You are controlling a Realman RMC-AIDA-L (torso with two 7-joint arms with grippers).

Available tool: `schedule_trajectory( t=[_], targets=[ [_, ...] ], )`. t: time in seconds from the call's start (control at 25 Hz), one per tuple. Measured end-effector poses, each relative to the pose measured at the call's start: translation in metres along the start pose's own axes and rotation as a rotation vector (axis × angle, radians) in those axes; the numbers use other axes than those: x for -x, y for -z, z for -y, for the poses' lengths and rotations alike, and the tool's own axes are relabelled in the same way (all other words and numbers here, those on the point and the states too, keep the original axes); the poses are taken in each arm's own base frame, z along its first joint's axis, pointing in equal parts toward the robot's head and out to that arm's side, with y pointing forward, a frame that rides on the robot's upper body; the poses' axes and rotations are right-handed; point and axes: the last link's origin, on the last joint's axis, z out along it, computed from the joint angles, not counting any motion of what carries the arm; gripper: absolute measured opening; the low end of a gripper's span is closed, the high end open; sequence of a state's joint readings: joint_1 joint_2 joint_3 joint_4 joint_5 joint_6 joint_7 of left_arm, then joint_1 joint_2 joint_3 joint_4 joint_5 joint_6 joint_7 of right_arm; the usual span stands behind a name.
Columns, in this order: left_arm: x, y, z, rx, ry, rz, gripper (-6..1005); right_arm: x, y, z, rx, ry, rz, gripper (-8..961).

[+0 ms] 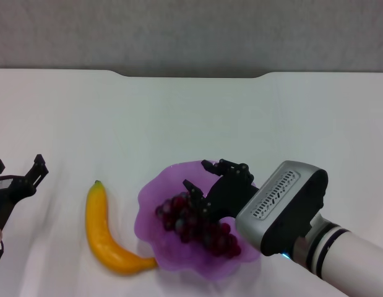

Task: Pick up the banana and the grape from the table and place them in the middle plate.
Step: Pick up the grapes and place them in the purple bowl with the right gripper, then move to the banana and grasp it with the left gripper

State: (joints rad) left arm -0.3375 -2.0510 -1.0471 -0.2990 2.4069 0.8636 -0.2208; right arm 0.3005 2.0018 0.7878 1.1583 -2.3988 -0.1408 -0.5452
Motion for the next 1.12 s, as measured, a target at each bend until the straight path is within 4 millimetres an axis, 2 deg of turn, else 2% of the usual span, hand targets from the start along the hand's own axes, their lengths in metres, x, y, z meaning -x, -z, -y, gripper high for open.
schedule_trajectory(
  t=[0.32,0.6,0.72,0.8,0.84,0.88,0.96,1.0,1.12],
  targets=[
    [0.0,0.001,0.001,-0.003,0.001,0.001,908,0.0,0.012,0.001,-0.077,-0.024,0.106,596],
    [0.001,0.002,0.002,0.0,0.005,0.003,908,0.001,0.015,0.02,-0.149,-0.032,0.122,835],
    [0.001,0.001,0.001,0.002,0.003,0.005,909,0.009,0.017,0.037,-0.201,-0.05,0.141,835],
    [0.002,0.001,0.001,0.003,-0.001,0.017,909,0.007,0.024,0.055,-0.253,-0.083,0.12,836],
    [0.003,0.0,0.0,0.004,-0.002,0.023,909,0.002,0.032,0.076,-0.299,-0.13,0.068,836],
    [0.004,0.0,-0.001,0.005,-0.001,0.034,909,0.002,0.032,0.076,-0.299,-0.13,0.068,836],
    [0.005,-0.001,-0.001,0.004,0.001,0.045,909,-0.007,0.036,0.092,-0.311,-0.171,-0.002,836],
    [0.006,-0.001,-0.001,0.004,0.002,0.047,909,-0.016,0.041,0.106,-0.315,-0.21,-0.076,837],
    [0.006,-0.001,-0.001,0.004,0.002,0.048,909,-0.022,0.044,0.117,-0.312,-0.242,-0.132,837]
  ],
)
